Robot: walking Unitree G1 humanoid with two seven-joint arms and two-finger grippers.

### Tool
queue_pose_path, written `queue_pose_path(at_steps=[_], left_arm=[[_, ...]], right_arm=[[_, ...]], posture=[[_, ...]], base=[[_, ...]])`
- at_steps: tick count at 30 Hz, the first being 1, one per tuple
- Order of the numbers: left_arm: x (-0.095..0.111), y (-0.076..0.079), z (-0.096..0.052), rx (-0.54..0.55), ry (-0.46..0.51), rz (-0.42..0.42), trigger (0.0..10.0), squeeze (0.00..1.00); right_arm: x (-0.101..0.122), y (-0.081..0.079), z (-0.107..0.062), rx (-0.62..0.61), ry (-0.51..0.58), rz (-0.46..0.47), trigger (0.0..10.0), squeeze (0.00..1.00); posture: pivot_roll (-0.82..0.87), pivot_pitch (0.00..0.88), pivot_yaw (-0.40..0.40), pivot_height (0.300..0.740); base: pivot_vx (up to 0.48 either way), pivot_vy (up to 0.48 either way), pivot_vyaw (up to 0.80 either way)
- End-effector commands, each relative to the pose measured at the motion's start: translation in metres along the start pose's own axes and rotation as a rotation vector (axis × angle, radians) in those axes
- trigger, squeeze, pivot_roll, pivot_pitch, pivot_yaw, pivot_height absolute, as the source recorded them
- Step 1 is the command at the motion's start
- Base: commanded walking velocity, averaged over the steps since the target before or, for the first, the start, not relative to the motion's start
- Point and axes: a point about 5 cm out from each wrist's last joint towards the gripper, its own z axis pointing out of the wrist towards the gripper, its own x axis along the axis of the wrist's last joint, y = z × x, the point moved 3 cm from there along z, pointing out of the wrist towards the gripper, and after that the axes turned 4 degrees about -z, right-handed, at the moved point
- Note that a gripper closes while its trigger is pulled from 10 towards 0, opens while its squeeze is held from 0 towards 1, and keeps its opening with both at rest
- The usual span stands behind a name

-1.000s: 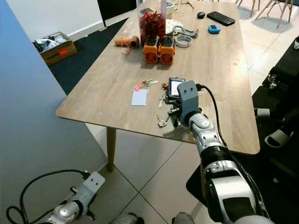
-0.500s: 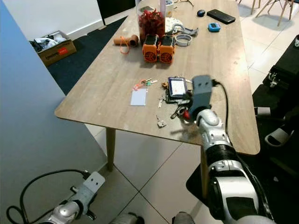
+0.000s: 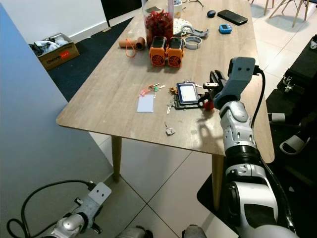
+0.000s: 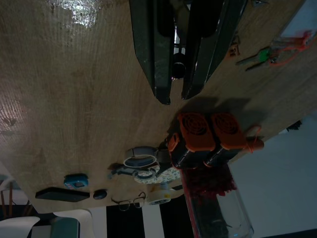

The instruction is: Hang keys on a hook

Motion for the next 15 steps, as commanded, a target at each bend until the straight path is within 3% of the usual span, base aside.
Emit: queue_pose_path(at_steps=[1, 8, 15], left_arm=[[-0.009, 0.002, -0.002, -0.010, -0.029, 0.012, 10.0, 0.00], [-0.010, 0.002, -0.003, -0.009, -0.031, 0.013, 10.0, 0.00], [-0.011, 0.002, -0.003, -0.010, -0.032, 0.013, 10.0, 0.00]], right_arm=[[0.007, -0.003, 0.000, 0.009, 0.032, 0.017, 0.0, 0.00], [0.055, 0.005, 0.003, -0.028, 0.239, 0.180, 0.0, 0.00], [0.081, 0.016, 0.003, -0.049, 0.317, 0.200, 0.0, 0.00]], posture=[[0.07, 0.104, 0.026, 0.740], [0.07, 0.107, 0.030, 0.740], [0.06, 0.111, 0.029, 0.740]], base=[[0.000, 0.000, 0.00], [0.000, 0.000, 0.00], [0.000, 0.000, 0.00]])
